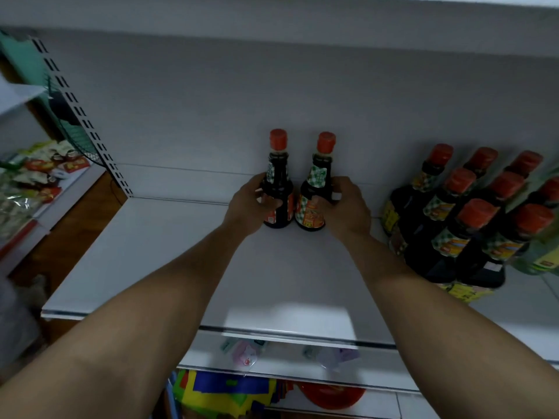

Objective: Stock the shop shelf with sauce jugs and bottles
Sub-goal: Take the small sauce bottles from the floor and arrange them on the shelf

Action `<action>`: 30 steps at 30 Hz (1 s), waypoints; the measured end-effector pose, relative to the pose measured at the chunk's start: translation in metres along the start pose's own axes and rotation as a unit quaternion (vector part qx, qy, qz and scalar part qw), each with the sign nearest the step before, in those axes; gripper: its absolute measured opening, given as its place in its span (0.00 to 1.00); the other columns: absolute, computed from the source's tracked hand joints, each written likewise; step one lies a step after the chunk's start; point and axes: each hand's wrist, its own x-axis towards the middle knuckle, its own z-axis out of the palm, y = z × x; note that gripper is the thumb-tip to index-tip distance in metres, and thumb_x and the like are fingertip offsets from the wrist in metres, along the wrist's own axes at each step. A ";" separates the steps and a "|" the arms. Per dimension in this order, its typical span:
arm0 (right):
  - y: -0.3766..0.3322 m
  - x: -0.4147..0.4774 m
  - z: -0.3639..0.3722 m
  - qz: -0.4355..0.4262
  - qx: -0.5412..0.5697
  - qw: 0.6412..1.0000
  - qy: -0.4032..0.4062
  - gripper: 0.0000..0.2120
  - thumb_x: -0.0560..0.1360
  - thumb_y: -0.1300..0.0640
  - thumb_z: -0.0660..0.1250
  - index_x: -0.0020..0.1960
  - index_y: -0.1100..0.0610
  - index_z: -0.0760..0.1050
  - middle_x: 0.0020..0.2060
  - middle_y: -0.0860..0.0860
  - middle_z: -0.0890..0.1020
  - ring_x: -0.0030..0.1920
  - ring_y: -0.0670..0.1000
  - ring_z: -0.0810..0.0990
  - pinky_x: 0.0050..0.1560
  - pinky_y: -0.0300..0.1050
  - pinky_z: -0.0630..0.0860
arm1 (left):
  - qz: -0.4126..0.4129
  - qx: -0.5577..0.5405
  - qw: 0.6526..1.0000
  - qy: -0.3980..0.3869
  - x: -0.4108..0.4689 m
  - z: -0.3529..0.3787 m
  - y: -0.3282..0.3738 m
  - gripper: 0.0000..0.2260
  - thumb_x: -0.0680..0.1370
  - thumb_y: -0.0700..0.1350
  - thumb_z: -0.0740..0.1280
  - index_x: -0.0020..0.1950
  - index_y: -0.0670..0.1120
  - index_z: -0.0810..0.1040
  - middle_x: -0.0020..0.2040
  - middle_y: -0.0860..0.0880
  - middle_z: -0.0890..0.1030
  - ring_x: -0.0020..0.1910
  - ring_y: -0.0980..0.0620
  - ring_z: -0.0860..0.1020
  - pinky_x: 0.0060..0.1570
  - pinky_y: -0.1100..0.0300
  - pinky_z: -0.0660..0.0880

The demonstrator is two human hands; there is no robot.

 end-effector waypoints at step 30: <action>-0.017 -0.160 -0.036 -0.013 -0.065 0.995 -0.072 0.14 0.74 0.47 0.67 0.58 0.50 0.78 0.52 0.47 0.83 0.55 0.52 0.79 0.54 0.42 0.72 | -0.203 0.163 0.944 -0.201 -0.220 -0.034 0.023 0.23 0.75 0.62 0.66 0.53 0.42 0.80 0.48 0.47 0.84 0.44 0.52 0.83 0.47 0.56 0.80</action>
